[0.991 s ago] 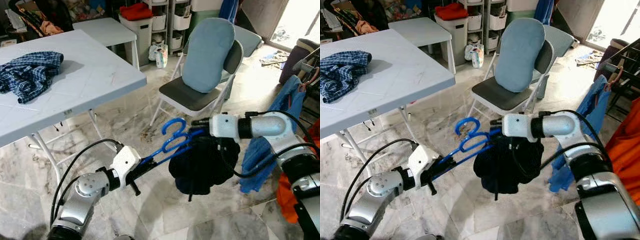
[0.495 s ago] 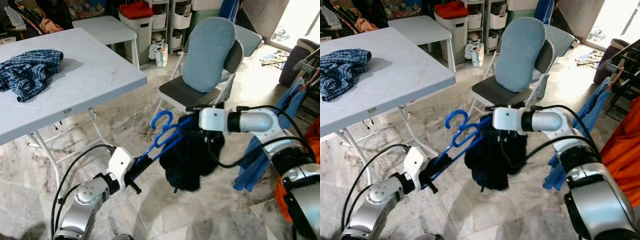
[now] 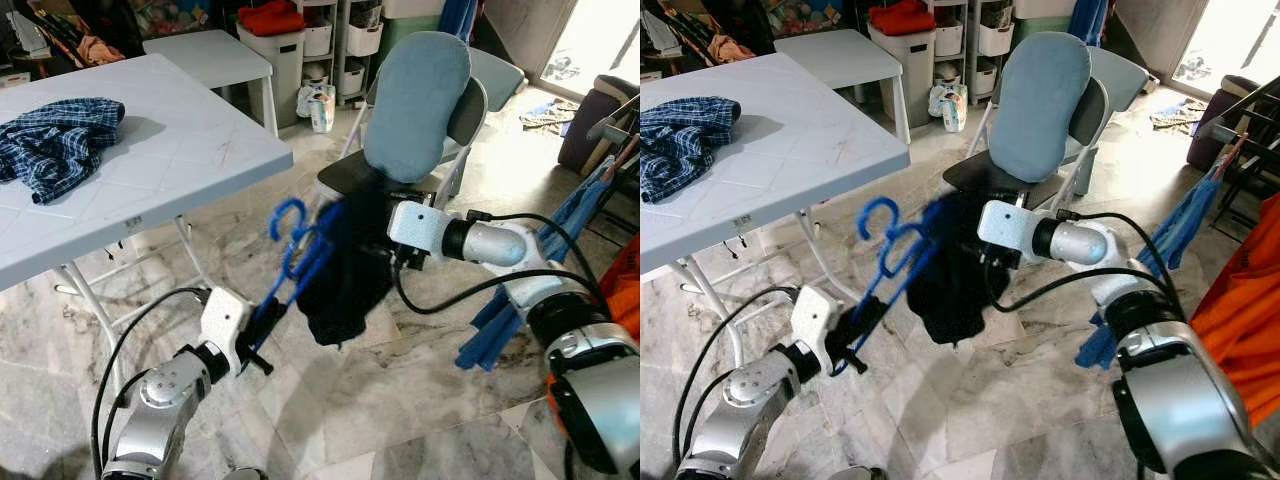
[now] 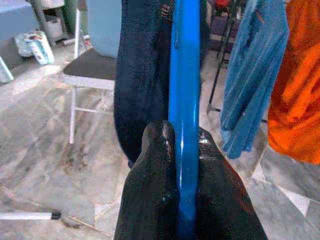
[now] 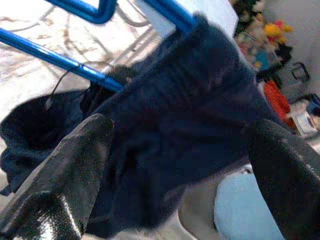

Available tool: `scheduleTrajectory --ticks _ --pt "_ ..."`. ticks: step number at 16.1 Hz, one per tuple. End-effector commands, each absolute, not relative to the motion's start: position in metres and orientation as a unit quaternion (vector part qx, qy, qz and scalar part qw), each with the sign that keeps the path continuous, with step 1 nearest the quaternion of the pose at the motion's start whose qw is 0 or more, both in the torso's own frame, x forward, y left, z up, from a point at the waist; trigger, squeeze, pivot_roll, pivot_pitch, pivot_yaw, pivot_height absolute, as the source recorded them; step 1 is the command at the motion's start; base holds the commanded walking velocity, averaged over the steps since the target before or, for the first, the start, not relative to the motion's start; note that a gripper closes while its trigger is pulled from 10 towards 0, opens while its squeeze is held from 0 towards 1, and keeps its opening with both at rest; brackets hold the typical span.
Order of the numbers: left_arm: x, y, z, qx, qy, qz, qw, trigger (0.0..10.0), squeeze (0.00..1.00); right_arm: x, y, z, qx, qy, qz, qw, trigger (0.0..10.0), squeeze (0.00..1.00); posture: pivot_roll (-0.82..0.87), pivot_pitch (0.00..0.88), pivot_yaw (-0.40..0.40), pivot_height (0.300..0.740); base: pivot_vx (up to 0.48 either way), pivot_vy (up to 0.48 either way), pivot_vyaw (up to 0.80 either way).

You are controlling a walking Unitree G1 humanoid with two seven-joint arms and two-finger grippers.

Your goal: Hang hanger

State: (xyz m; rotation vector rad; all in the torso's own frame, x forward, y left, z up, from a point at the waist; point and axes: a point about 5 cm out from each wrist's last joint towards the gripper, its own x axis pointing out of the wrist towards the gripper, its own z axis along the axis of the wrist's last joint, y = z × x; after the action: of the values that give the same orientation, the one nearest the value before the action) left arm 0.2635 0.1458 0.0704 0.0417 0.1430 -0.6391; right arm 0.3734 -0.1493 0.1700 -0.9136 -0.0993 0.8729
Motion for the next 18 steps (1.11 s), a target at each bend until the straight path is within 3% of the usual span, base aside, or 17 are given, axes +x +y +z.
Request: scheduleTrajectory --ticks 1,4,8,9,10,11,12,13,18 --pt "0.271 0.143 0.091 0.017 0.025 -0.314 0.949 0.0 0.0 0.38 -0.149 0.178 -0.401 -0.053 0.374 0.834 10.0 1.0 -0.04 0.0 -0.03 0.74 0.0 0.0 0.0" --pt "0.273 0.139 0.101 -0.005 0.008 -0.316 0.949 0.0 0.0 0.379 -0.143 0.161 -0.308 -0.02 0.361 0.88 10.0 1.0 -0.04 0.0 -0.031 0.74 0.0 0.0 0.0" --pt "0.269 0.133 0.107 -0.011 0.004 -0.347 0.938 0.0 0.0 0.373 -0.134 0.131 -0.199 0.048 0.362 0.909 10.0 1.0 -0.03 0.0 -0.027 0.74 0.0 0.0 0.0" --pt "0.268 0.132 0.108 -0.012 0.005 -0.353 0.935 0.0 0.0 0.373 -0.131 0.128 -0.175 0.059 0.354 0.917 10.0 0.85 -0.02 0.0 -0.025 0.74 0.0 0.0 0.0" --pt "0.267 0.132 0.109 -0.012 0.006 -0.357 0.934 0.0 0.0 0.373 -0.13 0.127 -0.167 0.062 0.35 0.92 10.0 0.62 -0.02 0.0 -0.024 0.74 0.0 0.0 0.0" --pt "0.264 0.131 0.11 -0.009 0.009 -0.367 0.93 0.0 0.0 0.374 -0.128 0.125 -0.159 0.069 0.337 0.926 10.0 0.0 -0.01 0.0 -0.024 0.74 0.0 0.0 0.0" --pt "0.264 0.132 0.11 -0.008 0.01 -0.368 0.93 0.0 0.0 0.375 -0.128 0.125 -0.162 0.071 0.328 0.928 10.0 0.0 -0.01 0.0 -0.024 0.74 0.0 0.0 0.0" --pt "0.262 0.132 0.11 -0.006 0.012 -0.372 0.928 0.0 0.0 0.376 -0.129 0.125 -0.157 0.073 0.317 0.933 0.0 0.0 -0.01 0.0 -0.024 0.74 0.0 0.0 0.0" --pt "0.259 0.13 0.114 -0.008 0.013 -0.381 0.924 0.0 0.0 0.38 -0.142 0.128 -0.155 0.076 0.27 0.947 0.0 0.0 0.0 0.0 -0.025 0.74 0.0 0.0 0.0"
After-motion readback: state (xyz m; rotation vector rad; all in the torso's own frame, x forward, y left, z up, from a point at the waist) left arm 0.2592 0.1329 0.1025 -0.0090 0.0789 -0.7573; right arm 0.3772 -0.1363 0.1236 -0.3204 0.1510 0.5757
